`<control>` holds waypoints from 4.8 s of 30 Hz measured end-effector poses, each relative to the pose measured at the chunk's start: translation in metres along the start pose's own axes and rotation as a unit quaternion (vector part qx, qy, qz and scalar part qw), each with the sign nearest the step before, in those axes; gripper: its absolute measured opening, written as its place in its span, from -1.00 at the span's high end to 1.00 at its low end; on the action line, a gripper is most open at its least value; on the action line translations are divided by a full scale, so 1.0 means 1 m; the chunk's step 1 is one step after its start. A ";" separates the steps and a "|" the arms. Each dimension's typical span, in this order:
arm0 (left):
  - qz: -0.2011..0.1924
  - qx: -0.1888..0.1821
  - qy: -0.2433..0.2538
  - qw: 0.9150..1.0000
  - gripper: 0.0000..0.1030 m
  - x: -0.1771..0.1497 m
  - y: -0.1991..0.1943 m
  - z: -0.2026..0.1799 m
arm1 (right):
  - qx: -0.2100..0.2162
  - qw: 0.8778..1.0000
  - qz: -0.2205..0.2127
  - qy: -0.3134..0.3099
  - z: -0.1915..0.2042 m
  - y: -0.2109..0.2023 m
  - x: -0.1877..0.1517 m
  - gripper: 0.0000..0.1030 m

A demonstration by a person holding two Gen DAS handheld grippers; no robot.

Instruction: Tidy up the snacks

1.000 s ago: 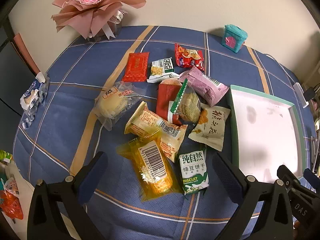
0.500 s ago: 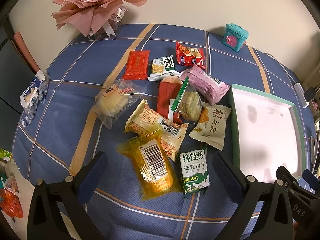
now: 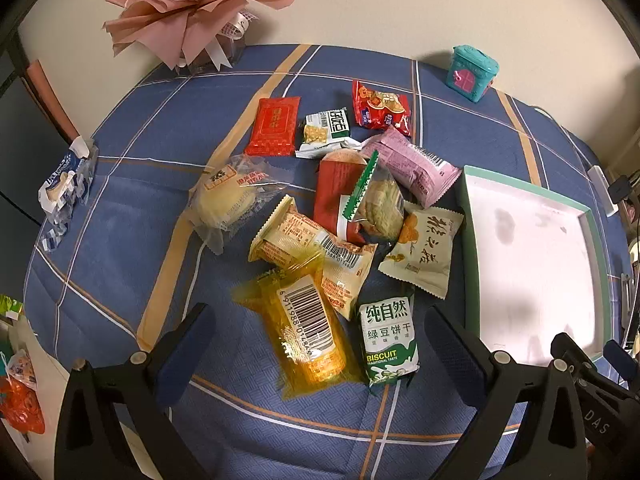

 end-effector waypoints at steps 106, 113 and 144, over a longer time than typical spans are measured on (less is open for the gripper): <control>0.004 -0.135 0.018 0.991 0.17 0.024 0.005 -0.108 | 0.045 0.996 0.012 0.070 -0.033 0.020 0.028 0.18; 0.000 -0.142 0.073 0.987 0.17 0.040 0.018 -0.153 | 0.046 0.991 0.023 0.121 -0.068 0.032 0.040 0.18; 0.031 -0.149 0.113 0.982 0.16 0.085 0.090 -0.215 | 0.007 0.994 0.034 0.106 -0.083 0.093 0.088 0.18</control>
Point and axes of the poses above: each gripper's, at about its wrist camera, not at the fingertips, and y roughly the way its jaws point, z to its left, x to its top, the point moved 9 cm from there along y, roughly the way its jaws point, and after that the axes turned 12 degrees about y, right-handed, at the moved point
